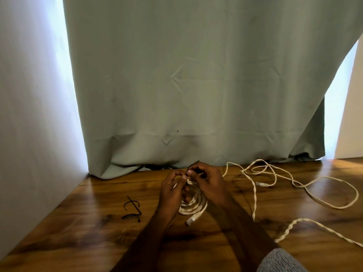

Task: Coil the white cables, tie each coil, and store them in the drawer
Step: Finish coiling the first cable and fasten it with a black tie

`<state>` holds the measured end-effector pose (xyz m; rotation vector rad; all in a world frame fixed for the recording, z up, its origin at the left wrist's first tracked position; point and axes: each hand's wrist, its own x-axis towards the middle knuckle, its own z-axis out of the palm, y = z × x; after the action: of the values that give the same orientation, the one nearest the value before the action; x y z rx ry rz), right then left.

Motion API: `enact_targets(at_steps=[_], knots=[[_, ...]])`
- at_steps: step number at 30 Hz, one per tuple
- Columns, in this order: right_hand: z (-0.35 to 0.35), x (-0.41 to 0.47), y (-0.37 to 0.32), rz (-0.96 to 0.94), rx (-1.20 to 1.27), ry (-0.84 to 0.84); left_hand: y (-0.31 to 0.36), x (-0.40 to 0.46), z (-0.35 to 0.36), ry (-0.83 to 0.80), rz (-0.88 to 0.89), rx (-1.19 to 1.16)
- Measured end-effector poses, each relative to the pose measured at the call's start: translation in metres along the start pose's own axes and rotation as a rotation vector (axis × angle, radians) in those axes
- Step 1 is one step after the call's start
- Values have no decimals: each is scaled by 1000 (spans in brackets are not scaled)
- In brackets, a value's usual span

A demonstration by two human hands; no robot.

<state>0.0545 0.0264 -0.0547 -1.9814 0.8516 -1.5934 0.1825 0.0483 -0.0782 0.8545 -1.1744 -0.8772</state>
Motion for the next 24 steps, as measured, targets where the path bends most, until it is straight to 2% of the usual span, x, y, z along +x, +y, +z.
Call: enact_targets(at_steps=[6,11,24], knots=[[8,1,4,60,2,32,-5,5,-1,6,169,149],[15,4,3,122,41,78,-7,7,-1,81,101,85],[11,4,-5,84,65,62,1,7,-2,26,57,89]])
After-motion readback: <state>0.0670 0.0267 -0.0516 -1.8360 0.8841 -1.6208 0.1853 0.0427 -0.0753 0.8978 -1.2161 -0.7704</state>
